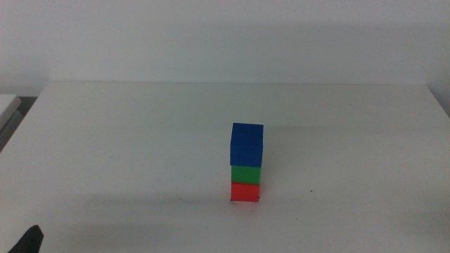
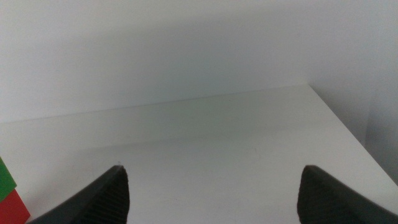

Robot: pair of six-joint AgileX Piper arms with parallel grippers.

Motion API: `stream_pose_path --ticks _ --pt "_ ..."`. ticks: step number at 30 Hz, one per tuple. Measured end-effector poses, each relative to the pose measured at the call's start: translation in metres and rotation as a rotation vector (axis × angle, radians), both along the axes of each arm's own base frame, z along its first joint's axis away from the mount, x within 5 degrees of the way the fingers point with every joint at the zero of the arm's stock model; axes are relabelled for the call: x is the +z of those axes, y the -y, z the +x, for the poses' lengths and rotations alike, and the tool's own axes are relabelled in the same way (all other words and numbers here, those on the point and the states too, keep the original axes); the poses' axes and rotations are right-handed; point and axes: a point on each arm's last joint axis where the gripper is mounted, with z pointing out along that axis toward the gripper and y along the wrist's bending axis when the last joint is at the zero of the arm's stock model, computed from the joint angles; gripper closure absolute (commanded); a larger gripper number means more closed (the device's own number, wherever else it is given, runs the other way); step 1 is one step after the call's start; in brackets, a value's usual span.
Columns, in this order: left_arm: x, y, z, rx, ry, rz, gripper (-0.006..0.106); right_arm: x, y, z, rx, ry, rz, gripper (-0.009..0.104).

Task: Stack red cubes first, then green, then blue cubes in a specific spot.

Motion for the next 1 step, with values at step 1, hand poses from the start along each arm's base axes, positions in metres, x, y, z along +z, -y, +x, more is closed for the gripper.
stream_pose_path --ticks 1 --pt "0.0 -0.0001 0.0 0.0 0.0 0.002 0.007 0.0 0.0 0.0 0.0 0.0 0.0 0.002"
